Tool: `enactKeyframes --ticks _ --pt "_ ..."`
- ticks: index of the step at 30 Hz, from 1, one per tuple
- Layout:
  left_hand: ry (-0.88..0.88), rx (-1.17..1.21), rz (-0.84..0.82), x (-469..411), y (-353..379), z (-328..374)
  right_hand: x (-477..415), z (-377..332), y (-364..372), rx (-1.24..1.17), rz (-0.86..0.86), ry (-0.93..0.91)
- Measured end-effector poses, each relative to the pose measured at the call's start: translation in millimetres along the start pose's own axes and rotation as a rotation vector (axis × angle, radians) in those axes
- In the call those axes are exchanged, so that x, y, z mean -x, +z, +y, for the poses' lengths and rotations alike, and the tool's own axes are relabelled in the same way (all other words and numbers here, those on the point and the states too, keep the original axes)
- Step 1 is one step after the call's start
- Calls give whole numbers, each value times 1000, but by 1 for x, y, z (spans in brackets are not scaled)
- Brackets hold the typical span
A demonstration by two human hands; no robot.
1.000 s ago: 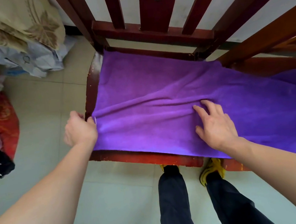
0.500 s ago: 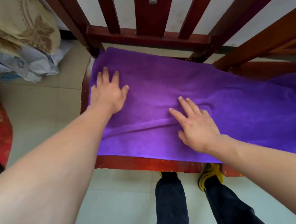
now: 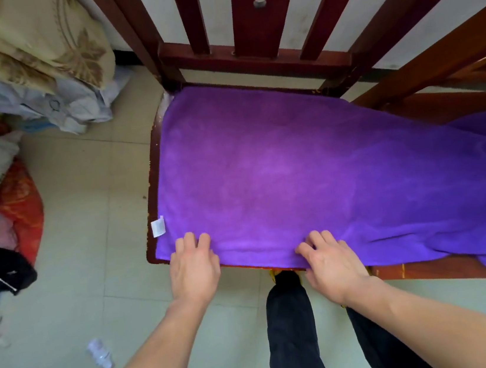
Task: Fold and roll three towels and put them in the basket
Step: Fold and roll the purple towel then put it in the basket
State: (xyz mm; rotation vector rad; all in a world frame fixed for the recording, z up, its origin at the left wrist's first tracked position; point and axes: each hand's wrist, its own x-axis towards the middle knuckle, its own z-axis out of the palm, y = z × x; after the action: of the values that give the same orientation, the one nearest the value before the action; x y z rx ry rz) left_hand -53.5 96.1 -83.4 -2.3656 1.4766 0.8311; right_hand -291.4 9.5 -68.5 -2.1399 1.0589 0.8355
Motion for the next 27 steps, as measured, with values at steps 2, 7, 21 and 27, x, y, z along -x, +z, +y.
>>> enactKeyframes --ticks 2,7,21,27 --pt "-20 3 -18 5 4 -2 4 3 0 -21 -28 -14" --pt "-93 22 -5 -3 -21 26 8 21 -29 -134 55 35" --pt "61 243 -130 21 -33 292 72 280 -98 -341 579 447" --pt "-332 698 -417 66 53 405 66 377 -107 -511 564 505"
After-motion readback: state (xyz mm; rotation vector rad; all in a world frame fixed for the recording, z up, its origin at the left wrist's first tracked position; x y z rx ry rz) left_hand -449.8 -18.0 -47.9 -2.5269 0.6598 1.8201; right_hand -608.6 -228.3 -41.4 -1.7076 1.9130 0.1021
